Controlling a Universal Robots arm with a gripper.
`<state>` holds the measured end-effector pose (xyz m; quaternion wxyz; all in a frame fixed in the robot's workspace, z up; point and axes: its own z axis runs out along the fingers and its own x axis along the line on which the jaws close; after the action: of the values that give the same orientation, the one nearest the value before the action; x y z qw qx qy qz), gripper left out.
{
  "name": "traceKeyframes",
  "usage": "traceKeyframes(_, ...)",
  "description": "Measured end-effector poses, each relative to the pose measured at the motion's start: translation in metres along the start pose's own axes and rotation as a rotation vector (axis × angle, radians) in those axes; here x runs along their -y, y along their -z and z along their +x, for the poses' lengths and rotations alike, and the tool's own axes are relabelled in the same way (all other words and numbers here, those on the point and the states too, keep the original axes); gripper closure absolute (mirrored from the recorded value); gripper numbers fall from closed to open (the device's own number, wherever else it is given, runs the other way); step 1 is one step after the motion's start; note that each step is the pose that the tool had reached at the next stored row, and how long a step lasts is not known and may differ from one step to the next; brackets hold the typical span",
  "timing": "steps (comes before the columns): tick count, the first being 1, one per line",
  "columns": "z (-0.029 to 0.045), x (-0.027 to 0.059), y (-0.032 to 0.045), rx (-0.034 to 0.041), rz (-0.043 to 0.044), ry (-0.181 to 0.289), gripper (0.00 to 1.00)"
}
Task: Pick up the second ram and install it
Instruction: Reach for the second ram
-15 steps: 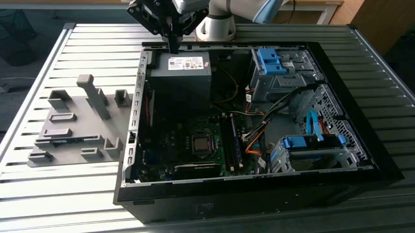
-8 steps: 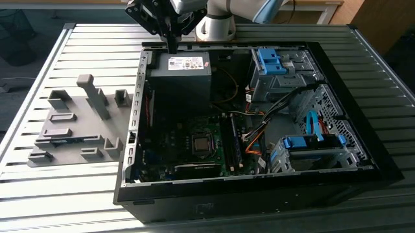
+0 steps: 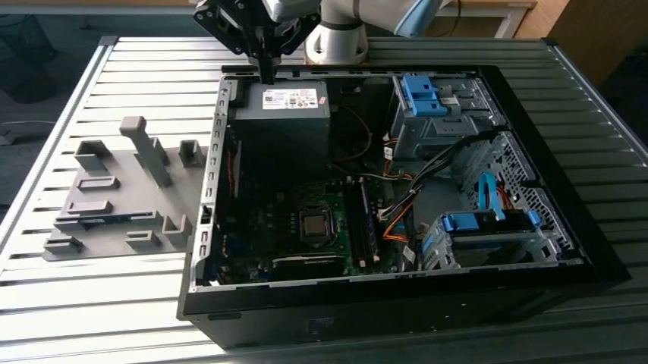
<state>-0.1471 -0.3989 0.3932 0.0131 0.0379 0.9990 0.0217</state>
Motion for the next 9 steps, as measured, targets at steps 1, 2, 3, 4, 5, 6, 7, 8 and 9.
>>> traceKeyframes(1,0.0003,0.0,0.0,0.0,-0.0001,0.0,0.89)
traceKeyframes(2,0.0006,0.0,0.0,0.0,-0.0001,0.0,0.89)
traceKeyframes(3,0.0009,0.0001,0.0,-0.0001,0.0,0.0,0.89)
traceKeyframes(4,0.0012,0.0001,0.0,0.0,0.0,0.0,0.89)
traceKeyframes(5,0.0015,0.0001,0.0,0.0,-0.0001,0.0,0.89)
traceKeyframes(6,0.0018,0.0001,0.0,0.0,-0.0001,0.0,0.89)
traceKeyframes(7,0.0021,0.0001,0.0,0.0,0.0,0.0,0.89)
traceKeyframes(8,0.0024,0.0002,0.0,0.0,0.0,0.0,0.89)
traceKeyframes(9,0.0027,0.0002,0.0,0.0,0.0,0.0,0.89)
